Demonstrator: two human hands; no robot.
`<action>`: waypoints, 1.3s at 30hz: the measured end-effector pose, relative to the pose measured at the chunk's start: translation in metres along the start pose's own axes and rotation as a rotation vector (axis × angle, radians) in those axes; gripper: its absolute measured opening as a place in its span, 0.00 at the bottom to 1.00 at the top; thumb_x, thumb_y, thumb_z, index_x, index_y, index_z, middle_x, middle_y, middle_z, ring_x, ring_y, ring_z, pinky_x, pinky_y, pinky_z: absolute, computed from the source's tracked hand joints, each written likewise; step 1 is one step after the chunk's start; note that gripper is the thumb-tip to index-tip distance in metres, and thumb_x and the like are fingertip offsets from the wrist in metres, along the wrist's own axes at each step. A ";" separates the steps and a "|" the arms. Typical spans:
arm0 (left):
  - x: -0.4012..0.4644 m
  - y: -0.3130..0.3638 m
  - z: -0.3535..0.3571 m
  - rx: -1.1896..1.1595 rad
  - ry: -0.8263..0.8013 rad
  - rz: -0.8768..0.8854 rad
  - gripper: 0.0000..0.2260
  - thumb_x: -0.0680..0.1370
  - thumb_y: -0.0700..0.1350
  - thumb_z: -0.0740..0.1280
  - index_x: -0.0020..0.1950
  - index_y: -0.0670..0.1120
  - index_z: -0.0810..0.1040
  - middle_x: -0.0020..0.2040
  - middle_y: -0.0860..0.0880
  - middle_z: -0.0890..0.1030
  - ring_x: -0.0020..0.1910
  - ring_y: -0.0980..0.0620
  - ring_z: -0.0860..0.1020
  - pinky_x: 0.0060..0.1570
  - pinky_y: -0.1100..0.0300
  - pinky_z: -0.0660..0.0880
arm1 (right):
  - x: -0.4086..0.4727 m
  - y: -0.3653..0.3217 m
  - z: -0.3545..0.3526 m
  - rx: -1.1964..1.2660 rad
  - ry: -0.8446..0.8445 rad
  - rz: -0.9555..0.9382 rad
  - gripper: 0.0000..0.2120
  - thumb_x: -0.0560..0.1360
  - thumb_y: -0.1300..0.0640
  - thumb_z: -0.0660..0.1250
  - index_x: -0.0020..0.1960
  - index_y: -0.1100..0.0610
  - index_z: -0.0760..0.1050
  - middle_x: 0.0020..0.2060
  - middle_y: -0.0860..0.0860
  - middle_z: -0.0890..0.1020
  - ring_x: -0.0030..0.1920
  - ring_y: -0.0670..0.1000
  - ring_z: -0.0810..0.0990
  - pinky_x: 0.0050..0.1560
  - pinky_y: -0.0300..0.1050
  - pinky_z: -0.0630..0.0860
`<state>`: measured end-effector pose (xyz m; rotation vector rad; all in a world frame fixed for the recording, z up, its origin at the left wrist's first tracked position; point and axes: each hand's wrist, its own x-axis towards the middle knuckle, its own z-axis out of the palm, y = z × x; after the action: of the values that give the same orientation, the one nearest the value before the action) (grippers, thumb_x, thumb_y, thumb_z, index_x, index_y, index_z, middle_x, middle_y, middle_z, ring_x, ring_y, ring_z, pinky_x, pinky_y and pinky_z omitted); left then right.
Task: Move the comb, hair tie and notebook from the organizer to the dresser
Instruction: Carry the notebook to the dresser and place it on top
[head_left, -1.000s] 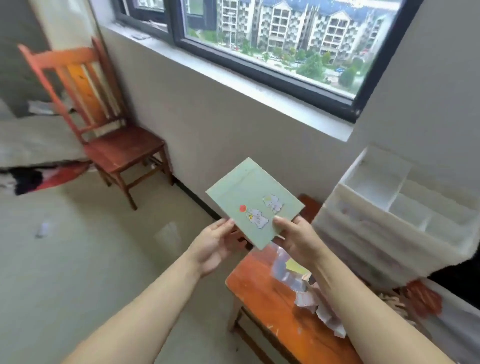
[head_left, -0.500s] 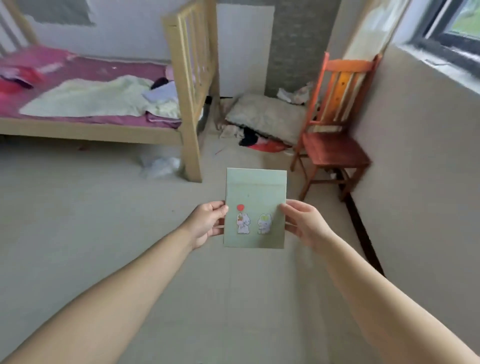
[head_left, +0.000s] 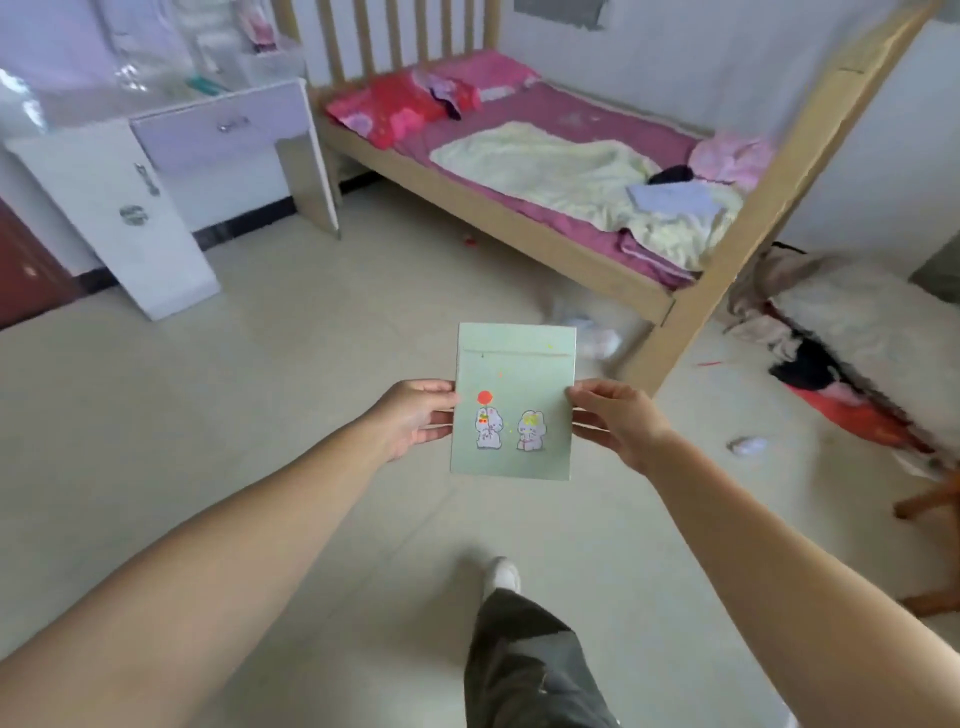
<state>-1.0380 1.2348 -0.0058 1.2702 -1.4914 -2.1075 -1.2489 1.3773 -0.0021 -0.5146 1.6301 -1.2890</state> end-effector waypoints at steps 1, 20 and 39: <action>0.014 0.008 -0.016 -0.010 0.029 -0.001 0.05 0.73 0.39 0.68 0.43 0.49 0.79 0.31 0.55 0.84 0.31 0.58 0.82 0.43 0.62 0.76 | 0.026 -0.010 0.012 -0.015 -0.029 0.002 0.04 0.74 0.59 0.67 0.40 0.54 0.78 0.39 0.49 0.84 0.38 0.47 0.83 0.39 0.39 0.78; 0.212 0.134 -0.391 -0.291 0.703 0.023 0.06 0.74 0.40 0.67 0.49 0.46 0.79 0.41 0.49 0.82 0.41 0.51 0.80 0.51 0.56 0.75 | 0.452 -0.181 0.409 -0.340 -0.649 0.032 0.01 0.73 0.59 0.68 0.44 0.54 0.79 0.36 0.47 0.83 0.34 0.44 0.82 0.43 0.40 0.79; 0.525 0.367 -0.777 -0.243 0.711 0.008 0.04 0.74 0.39 0.67 0.41 0.46 0.79 0.38 0.49 0.82 0.38 0.53 0.79 0.49 0.57 0.75 | 0.845 -0.360 0.728 -0.309 -0.595 0.017 0.02 0.73 0.60 0.67 0.46 0.56 0.78 0.27 0.45 0.84 0.30 0.42 0.82 0.37 0.38 0.77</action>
<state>-0.8397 0.2481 -0.0211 1.6576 -0.8987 -1.5083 -1.0820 0.2169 -0.0149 -0.9665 1.3167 -0.7633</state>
